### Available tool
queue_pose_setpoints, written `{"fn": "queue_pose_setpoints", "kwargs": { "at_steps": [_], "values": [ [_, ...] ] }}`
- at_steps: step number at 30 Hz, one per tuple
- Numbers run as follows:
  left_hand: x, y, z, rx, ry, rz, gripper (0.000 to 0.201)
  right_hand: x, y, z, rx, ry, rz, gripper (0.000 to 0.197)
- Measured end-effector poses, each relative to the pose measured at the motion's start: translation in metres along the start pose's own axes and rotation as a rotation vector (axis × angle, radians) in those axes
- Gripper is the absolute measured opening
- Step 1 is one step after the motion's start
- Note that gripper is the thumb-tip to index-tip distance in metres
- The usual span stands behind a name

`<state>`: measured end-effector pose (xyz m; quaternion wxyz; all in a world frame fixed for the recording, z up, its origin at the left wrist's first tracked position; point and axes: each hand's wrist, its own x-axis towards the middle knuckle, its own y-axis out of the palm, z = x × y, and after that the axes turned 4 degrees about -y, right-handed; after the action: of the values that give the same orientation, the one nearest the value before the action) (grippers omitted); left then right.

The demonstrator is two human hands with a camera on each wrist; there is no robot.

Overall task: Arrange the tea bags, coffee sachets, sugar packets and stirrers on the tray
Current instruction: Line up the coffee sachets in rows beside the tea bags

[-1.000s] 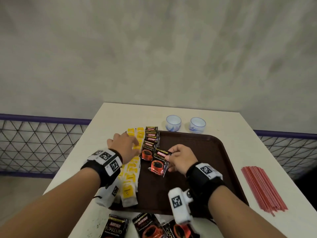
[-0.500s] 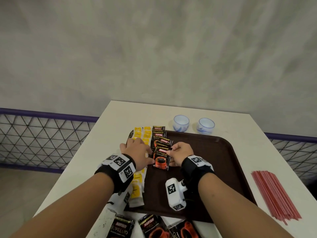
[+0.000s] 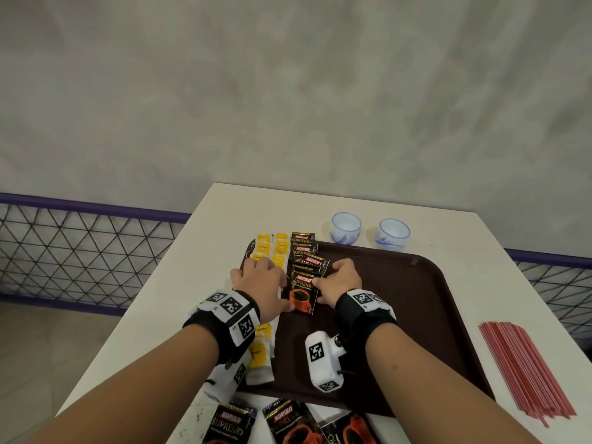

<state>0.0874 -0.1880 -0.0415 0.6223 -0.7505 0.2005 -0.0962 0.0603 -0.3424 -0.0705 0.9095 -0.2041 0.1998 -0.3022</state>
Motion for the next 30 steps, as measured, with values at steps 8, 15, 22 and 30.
{"fn": "queue_pose_setpoints", "kwargs": {
  "at_steps": [8, 15, 22, 30],
  "values": [
    [0.007, 0.002, -0.002, 0.033, -0.018, 0.003, 0.064, 0.008, 0.01, 0.005, 0.007, -0.02, 0.11, 0.04],
    [0.007, -0.001, 0.002, 0.023, -0.029, 0.023, 0.066, 0.008, 0.006, 0.001, 0.039, -0.074, 0.165, 0.054],
    [0.005, -0.002, 0.006, 0.037, -0.034, 0.04, 0.067, 0.003, -0.002, 0.007, 0.089, -0.11, 0.248, 0.051],
    [-0.02, -0.028, 0.007, -0.065, 0.074, 0.025, 0.055, -0.025, -0.023, 0.013, -0.119, -0.18, 0.213, 0.057]
  ]
}}
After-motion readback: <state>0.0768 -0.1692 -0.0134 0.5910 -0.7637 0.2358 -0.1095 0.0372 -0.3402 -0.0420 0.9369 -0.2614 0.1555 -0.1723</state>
